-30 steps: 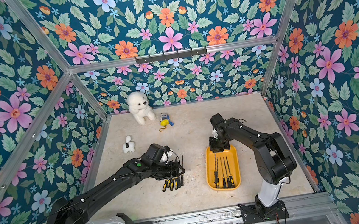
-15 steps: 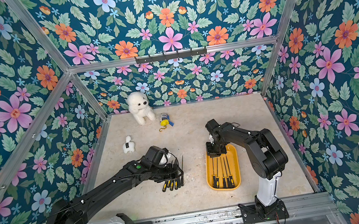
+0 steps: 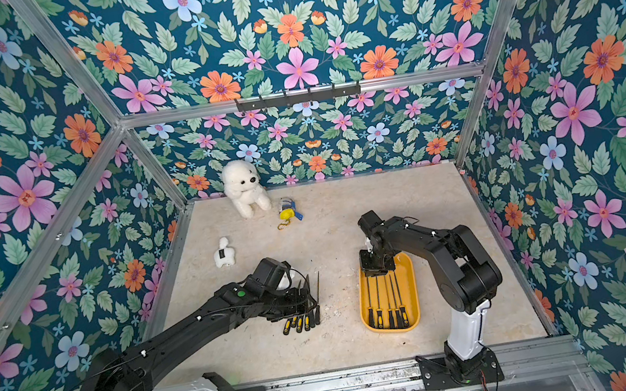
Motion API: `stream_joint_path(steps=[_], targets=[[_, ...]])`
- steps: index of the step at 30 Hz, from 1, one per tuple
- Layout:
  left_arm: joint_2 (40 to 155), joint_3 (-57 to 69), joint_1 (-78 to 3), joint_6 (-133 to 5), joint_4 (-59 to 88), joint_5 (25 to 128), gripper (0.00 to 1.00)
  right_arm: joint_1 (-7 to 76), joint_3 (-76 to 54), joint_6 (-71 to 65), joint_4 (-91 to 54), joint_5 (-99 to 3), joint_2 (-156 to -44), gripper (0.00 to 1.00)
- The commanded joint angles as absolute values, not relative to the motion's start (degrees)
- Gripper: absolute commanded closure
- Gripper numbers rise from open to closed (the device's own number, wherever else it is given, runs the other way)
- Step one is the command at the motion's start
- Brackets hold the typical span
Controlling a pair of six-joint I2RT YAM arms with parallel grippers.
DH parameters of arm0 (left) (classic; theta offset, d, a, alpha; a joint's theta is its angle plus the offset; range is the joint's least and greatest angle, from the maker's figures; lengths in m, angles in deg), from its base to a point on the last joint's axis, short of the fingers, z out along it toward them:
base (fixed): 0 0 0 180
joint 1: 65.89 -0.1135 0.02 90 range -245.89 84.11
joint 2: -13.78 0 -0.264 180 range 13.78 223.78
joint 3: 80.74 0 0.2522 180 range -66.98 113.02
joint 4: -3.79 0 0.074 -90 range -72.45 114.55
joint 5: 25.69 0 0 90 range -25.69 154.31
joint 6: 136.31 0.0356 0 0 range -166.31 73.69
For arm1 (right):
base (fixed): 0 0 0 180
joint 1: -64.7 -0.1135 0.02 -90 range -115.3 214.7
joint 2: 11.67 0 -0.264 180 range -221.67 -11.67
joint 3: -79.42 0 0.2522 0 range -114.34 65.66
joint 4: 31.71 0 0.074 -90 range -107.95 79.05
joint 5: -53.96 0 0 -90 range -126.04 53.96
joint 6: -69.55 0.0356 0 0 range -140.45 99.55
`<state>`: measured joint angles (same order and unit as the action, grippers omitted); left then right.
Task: Put the file tool into the storage box
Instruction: Place the file tool in the storage box, then pick up the file tool from the center of the board.
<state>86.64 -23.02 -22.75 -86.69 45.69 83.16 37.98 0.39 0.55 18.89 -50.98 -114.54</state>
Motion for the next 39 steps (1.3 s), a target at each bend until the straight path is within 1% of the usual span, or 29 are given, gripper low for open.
stream_joint_path(steps=[1, 4, 6, 7, 11, 12, 16, 22, 27, 33, 36, 39], targets=[[85.8, -23.1, -22.9, -88.6, 49.7, 78.1, 0.16, 37.9, -1.3, 0.6, 21.1, -49.5, -112.4, 0.68], [85.0, -23.7, -23.0, -90.1, 52.7, 74.1, 0.17, 38.0, -3.6, 0.6, 23.3, -48.7, -110.4, 0.65], [85.2, -23.9, -23.0, -91.1, 55.1, 70.8, 0.21, 38.0, -5.1, 0.6, 24.3, -48.6, -109.1, 0.64], [85.7, -23.8, -23.0, -91.5, 56.4, 69.2, 0.25, 38.0, -6.0, 0.5, 24.9, -48.6, -108.5, 0.64], [87.2, -25.4, -22.8, -92.2, 57.2, 67.9, 0.52, 38.0, -8.2, 0.3, 26.4, -48.4, -107.2, 0.64], [87.0, -26.3, -22.7, -92.3, 56.2, 68.3, 0.53, 38.0, -8.5, 0.2, 26.5, -48.4, -107.1, 0.64], [87.0, -28.6, -22.7, -92.2, 55.2, 68.0, 0.56, 38.0, -8.4, 0.4, 26.9, -48.4, -107.2, 0.65], [88.0, -29.5, -22.6, -91.1, 53.4, 68.6, 0.53, 38.0, -7.1, 0.8, 26.1, -48.8, -107.2, 0.64], [90.0, -29.7, -22.6, -90.5, 52.5, 67.9, 0.54, 38.0, -6.4, 1.0, 25.8, -48.8, -107.1, 0.65], [92.6, -28.1, -22.7, -89.6, 51.9, 66.8, 0.54, 38.0, -5.6, 1.4, 25.2, -49.3, -107.1, 0.65], [93.9, -27.5, -22.7, -89.2, 52.2, 66.3, 0.56, 38.0, -5.4, 1.4, 25.0, -49.3, -107.2, 0.65], [94.5, -27.4, -22.7, -88.9, 52.1, 65.8, 0.6, 38.0, -5.2, 1.6, 24.7, -49.6, -107.2, 0.66]])
